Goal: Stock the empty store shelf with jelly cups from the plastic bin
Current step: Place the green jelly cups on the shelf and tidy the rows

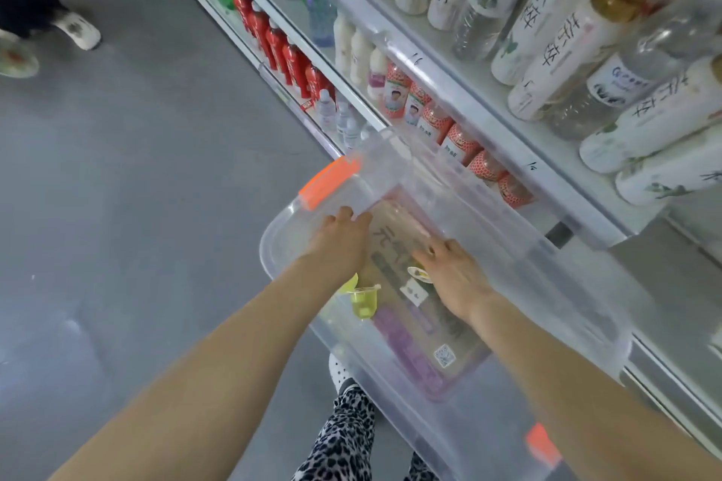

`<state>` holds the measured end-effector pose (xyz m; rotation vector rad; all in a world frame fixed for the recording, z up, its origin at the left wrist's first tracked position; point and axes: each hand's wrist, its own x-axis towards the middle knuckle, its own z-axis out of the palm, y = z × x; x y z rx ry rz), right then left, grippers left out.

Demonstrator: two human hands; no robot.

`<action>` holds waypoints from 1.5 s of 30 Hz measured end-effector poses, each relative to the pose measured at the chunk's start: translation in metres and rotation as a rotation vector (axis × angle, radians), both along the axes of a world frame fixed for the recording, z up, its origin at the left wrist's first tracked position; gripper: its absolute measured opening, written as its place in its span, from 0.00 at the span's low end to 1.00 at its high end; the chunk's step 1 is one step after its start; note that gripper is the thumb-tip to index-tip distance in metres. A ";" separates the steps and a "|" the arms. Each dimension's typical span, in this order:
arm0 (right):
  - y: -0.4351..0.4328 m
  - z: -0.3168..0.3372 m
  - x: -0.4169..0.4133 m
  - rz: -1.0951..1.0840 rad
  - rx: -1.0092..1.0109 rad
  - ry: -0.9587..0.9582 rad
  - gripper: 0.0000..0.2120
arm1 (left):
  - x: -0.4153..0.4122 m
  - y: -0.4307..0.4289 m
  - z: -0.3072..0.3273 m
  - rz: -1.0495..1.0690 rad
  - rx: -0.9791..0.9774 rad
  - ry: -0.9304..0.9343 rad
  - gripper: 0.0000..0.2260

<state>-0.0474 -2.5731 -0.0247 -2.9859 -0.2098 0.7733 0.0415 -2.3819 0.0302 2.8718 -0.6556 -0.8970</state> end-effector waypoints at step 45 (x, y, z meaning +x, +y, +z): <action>-0.021 0.111 -0.070 -0.452 0.327 -0.358 0.22 | -0.030 -0.024 0.051 0.010 -0.508 -0.062 0.25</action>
